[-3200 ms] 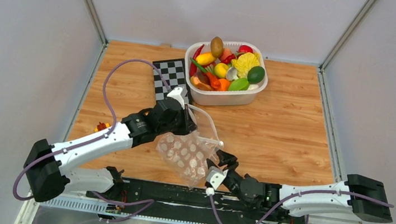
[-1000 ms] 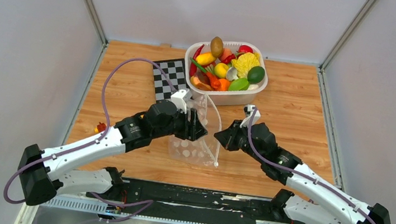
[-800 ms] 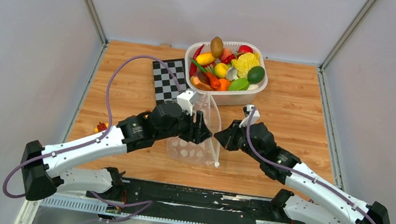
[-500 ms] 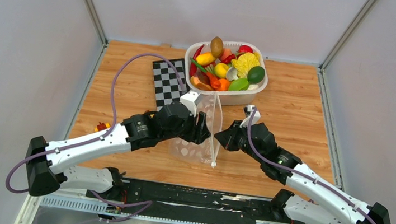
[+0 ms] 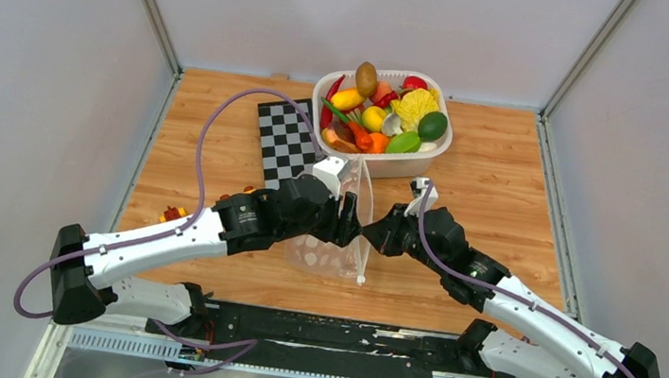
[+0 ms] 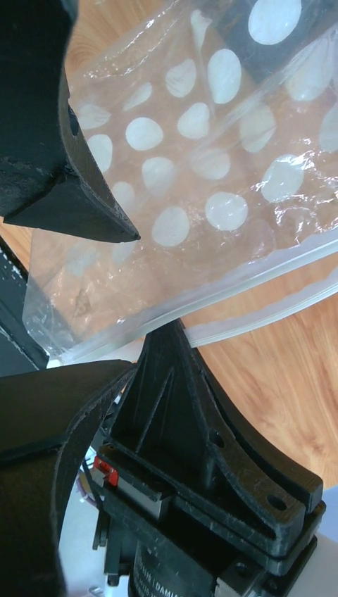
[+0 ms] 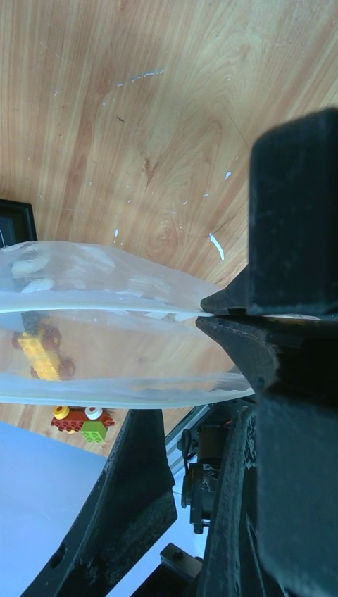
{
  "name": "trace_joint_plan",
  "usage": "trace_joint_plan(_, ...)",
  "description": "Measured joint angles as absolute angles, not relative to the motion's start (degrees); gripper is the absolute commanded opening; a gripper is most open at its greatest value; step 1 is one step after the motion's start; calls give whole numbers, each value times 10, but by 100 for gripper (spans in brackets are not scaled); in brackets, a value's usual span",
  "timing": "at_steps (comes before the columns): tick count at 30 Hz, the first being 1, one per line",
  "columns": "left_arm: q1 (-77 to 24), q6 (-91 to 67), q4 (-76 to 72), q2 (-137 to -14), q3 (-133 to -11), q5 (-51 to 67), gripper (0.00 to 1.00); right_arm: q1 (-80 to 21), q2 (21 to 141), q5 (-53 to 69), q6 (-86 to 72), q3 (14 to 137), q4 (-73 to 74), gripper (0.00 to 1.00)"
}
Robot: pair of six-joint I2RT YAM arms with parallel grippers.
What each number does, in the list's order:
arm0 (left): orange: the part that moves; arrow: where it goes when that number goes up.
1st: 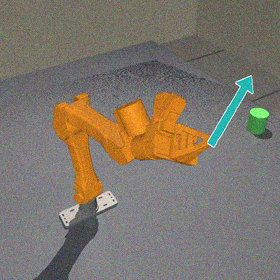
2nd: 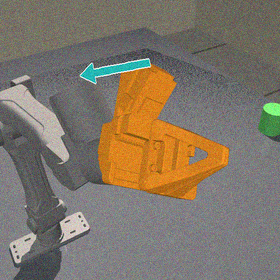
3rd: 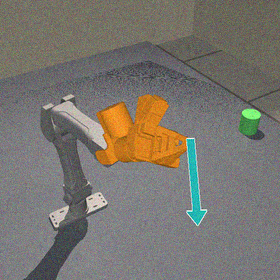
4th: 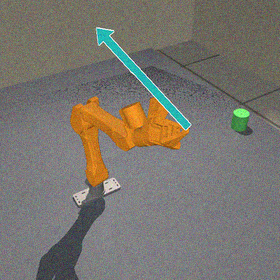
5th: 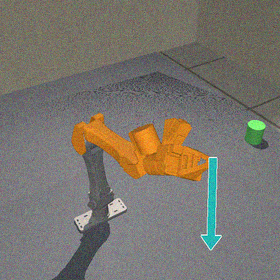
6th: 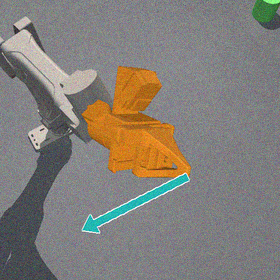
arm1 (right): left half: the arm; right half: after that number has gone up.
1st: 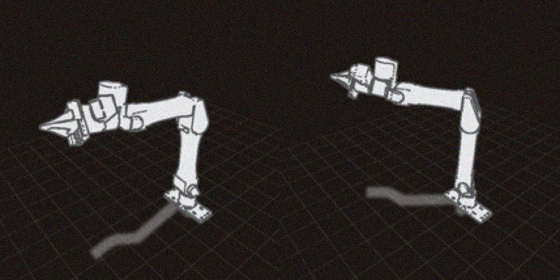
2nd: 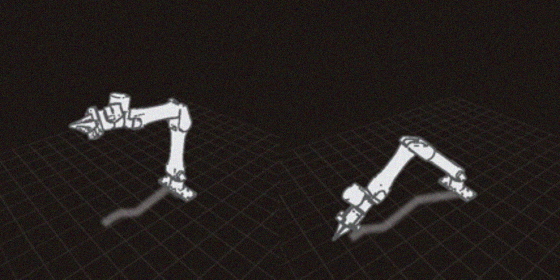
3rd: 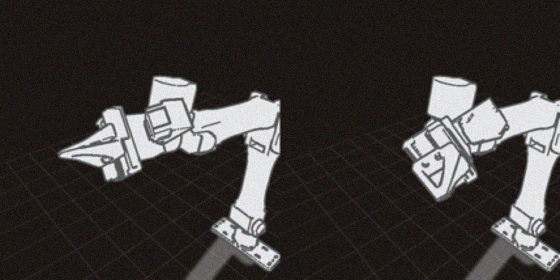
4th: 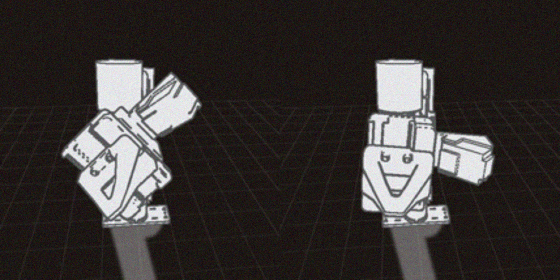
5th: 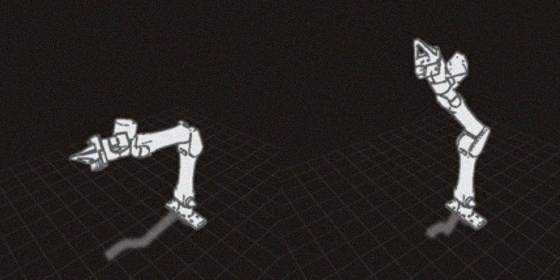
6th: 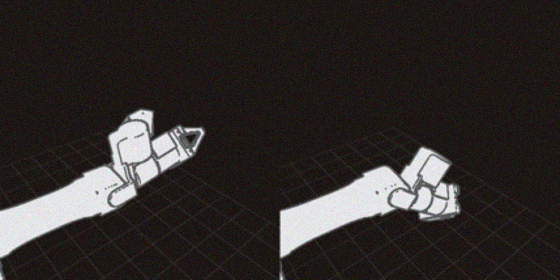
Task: Place the food in the zip-top bag and seal the zipper
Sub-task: Unzip the zipper food storage bag at the center of the board.
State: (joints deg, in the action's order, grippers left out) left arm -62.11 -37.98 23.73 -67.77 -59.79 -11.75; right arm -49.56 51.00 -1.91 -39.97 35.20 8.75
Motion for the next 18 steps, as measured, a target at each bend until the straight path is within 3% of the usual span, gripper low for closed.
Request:
trace_joint_plan(8,-625,-381,241,-707,-609,-142,68,-496,510,-4,-394,352,88,0)
trace_joint_plan(14,-626,-387,247,-717,-617,-170,59,-496,524,11,-387,362,89,0)
trace_joint_plan(18,-626,-387,263,-723,-626,-188,61,-497,535,17,-382,365,91,0)
